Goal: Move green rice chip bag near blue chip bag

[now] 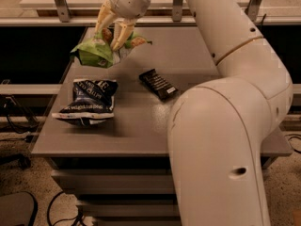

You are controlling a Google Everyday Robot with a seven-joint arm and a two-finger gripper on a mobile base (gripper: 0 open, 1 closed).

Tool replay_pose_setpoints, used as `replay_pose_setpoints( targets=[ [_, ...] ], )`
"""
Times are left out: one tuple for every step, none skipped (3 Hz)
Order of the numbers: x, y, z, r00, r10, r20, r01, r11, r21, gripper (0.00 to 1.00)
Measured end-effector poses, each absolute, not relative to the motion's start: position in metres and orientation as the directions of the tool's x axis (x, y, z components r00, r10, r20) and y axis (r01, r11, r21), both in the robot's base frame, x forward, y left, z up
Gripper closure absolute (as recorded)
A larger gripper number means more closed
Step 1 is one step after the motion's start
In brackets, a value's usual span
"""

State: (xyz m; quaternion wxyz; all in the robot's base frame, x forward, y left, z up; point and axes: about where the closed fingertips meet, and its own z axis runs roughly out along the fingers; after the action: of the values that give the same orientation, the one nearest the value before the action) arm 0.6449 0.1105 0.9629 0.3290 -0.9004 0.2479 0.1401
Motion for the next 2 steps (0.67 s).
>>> replay_pose_setpoints(
  targets=[
    [0.6403,0.1164,0.9592,0.838,-0.338,-0.428,-0.534,-0.67,-0.516,0.39],
    [0.6367,0.1211,0.9564,0.839,-0.324,-0.437,-0.528,-0.678,-0.512,0.17]
  ],
)
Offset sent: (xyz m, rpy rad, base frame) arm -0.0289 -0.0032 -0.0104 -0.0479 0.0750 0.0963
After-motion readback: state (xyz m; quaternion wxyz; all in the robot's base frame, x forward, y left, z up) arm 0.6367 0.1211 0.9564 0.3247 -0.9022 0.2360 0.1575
